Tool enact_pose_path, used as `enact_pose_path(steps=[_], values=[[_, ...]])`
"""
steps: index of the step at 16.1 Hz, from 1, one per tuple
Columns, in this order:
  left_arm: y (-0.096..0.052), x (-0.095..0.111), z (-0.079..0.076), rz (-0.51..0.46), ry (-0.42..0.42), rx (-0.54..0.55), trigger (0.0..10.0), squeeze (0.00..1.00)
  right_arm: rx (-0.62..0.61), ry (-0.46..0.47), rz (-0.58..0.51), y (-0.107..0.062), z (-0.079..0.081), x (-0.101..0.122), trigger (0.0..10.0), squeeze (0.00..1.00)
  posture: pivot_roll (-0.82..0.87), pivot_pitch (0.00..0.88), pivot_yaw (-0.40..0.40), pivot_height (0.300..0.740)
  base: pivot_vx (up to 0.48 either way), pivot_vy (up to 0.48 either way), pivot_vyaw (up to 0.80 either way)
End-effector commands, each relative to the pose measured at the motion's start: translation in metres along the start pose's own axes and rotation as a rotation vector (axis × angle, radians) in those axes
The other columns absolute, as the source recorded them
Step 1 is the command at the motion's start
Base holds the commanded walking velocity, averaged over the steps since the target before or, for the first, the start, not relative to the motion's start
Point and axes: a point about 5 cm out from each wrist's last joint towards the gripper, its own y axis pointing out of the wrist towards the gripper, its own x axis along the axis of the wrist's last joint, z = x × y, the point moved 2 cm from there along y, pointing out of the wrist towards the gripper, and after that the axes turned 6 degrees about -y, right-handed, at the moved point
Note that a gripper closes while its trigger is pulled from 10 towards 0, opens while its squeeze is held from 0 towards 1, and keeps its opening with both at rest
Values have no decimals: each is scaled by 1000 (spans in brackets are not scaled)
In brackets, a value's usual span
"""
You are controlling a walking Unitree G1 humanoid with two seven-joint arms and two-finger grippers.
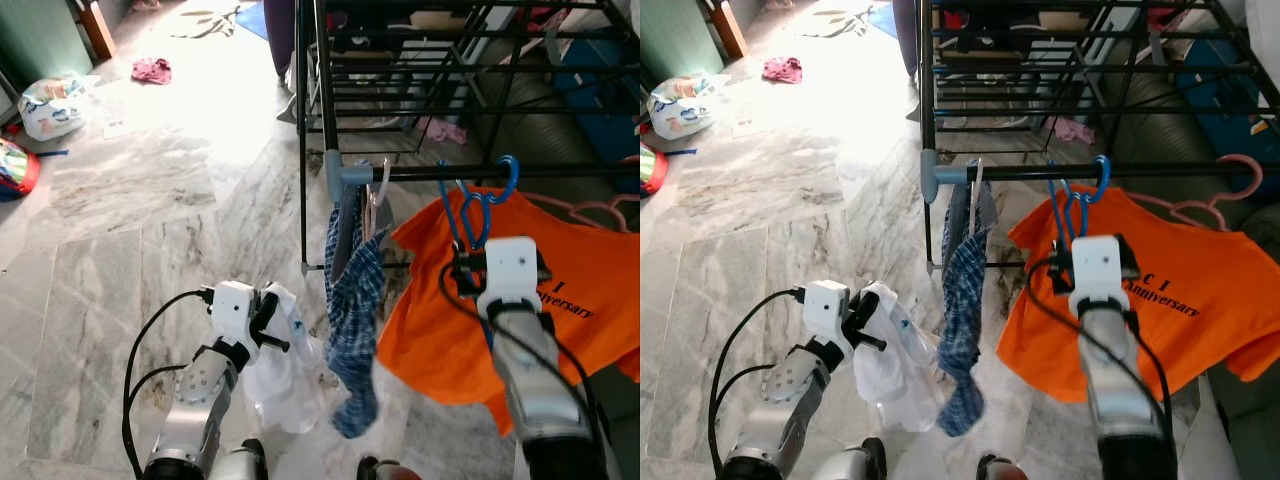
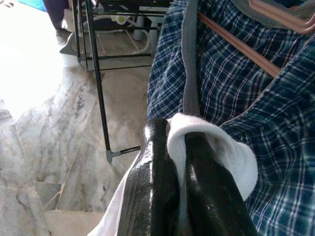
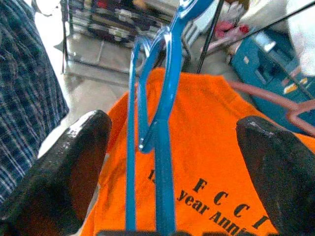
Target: Hang hanger
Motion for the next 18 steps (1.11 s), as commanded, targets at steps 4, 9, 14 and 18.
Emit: enact_pose_path(steps=[4,9,14,18], values=[[-1,-3,-2,15,13,-18,10000,0,42,52,88,21,-4,-6,0,0,26,218,-12,740,0,0,0],[-1,-7,1,33,21,-1,10000,0,82,49,89,36,-9,3,0,0,29,217,-18,740,0,0,0],[-1,-11,0,51,24,2,10000,0,129,46,136,35,-8,-6,0,0,22,219,-20,740,0,0,0],[-1,-13,1,63,30,6,10000,0,161,29,169,34,-18,-12,1686,0,24,221,-21,740,0,0,0]])
